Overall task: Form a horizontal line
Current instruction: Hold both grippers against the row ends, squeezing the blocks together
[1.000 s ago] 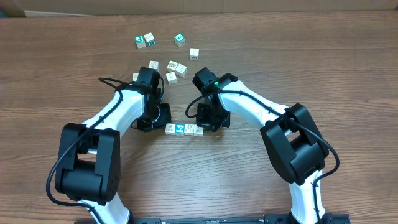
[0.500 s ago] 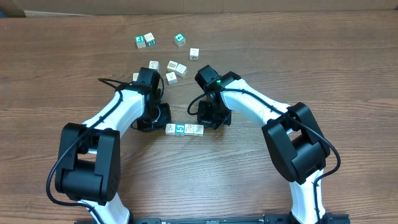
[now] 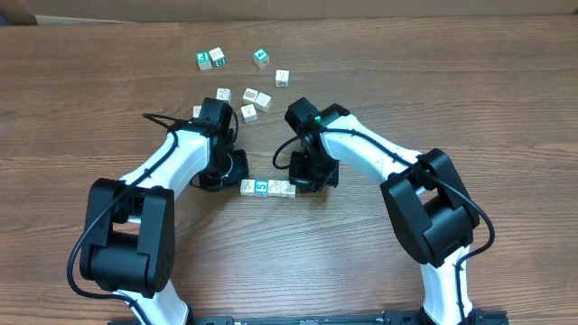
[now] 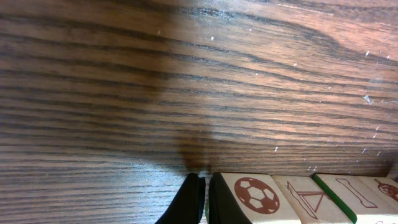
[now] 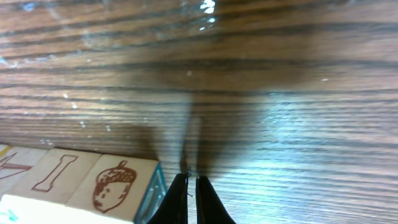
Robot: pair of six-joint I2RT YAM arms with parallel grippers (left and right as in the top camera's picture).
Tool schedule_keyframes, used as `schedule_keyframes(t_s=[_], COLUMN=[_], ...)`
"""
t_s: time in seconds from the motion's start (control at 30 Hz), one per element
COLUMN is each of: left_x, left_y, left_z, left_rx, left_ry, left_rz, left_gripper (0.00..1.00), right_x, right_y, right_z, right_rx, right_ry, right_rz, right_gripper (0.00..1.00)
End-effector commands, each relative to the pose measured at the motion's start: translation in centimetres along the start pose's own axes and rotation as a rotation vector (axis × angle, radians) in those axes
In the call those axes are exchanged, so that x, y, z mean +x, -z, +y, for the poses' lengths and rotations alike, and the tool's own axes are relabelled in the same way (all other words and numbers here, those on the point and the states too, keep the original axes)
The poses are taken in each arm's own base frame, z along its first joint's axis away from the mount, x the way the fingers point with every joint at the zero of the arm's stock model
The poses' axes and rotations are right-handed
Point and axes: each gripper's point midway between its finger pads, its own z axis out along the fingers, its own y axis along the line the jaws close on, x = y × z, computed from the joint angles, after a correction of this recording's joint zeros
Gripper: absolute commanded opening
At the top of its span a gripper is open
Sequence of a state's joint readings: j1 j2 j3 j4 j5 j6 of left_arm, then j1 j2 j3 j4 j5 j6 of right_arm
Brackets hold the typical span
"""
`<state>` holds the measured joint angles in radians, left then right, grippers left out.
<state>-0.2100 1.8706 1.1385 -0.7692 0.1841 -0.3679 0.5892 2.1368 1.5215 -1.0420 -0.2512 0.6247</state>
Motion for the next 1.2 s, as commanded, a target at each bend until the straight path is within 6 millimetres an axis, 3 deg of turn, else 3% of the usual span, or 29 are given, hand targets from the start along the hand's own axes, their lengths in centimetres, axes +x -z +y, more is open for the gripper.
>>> schedule_keyframes(t_s=[0.0, 0.67, 1.17], left_x=[0.5, 0.9, 0.6], left_y=[-0.4, -0.5, -0.6], left_z=[-0.3, -1.0, -1.2], left_rx=[0.009, 0.009, -0.010], left_ry=[0.009, -0.015, -0.010], left_rz=[0.018, 0.023, 0.003], left_gripper=[0.04, 0.04, 0.04], right_x=[-0.2, -0.7, -1.7], right_y=[0.0, 0.1, 0.3], right_z=[1.0, 2.4, 2.0], right_rx=[-0.032, -0.100, -0.101], right_ry=[0.015, 0.032, 0.018], right_rz=[-0.001, -0.013, -0.037], right_gripper=[0.04, 0.04, 0.04])
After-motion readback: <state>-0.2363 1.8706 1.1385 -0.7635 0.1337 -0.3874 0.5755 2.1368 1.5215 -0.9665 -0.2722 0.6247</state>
